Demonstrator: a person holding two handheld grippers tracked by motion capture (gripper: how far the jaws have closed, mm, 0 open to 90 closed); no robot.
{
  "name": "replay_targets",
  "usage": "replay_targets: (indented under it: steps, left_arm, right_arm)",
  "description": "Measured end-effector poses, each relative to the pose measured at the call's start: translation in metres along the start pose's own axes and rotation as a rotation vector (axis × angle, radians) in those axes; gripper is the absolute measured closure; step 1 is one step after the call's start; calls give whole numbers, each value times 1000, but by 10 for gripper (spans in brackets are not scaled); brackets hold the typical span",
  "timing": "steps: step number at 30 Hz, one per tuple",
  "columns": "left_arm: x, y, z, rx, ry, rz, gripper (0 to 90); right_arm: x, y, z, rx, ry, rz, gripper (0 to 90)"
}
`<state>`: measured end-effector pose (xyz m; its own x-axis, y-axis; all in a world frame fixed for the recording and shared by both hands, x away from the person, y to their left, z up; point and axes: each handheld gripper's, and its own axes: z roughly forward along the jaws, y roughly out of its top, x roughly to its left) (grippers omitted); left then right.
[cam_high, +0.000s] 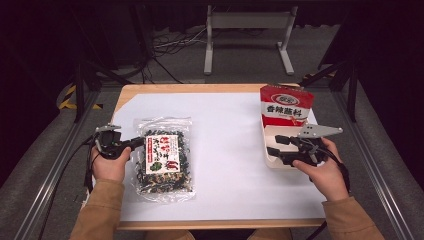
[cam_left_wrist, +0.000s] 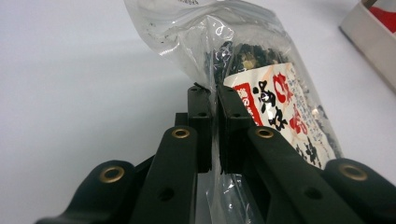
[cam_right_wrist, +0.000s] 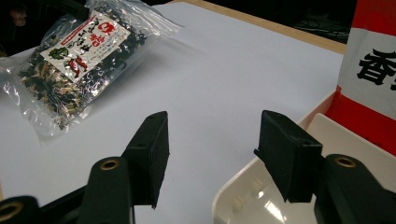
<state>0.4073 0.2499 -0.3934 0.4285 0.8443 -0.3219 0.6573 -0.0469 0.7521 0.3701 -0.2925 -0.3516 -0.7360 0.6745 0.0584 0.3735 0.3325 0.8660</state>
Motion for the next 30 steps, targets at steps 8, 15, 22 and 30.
replay_targets:
  steps: [8,15,22,30]
  left_arm:
    - [-26,11,-22,-90,-47,84,856]
    - [-44,17,-38,-153,-85,156,857]
    - [-68,21,-52,-217,-102,265,858]
    - [-96,23,-68,-285,-128,373,857]
  right_arm:
    - [3,2,-1,1,13,-1,461]
    - [6,5,-2,-8,17,6,472]
    - [15,10,2,-13,67,4,473]
    - [28,17,9,-25,108,-31,452]
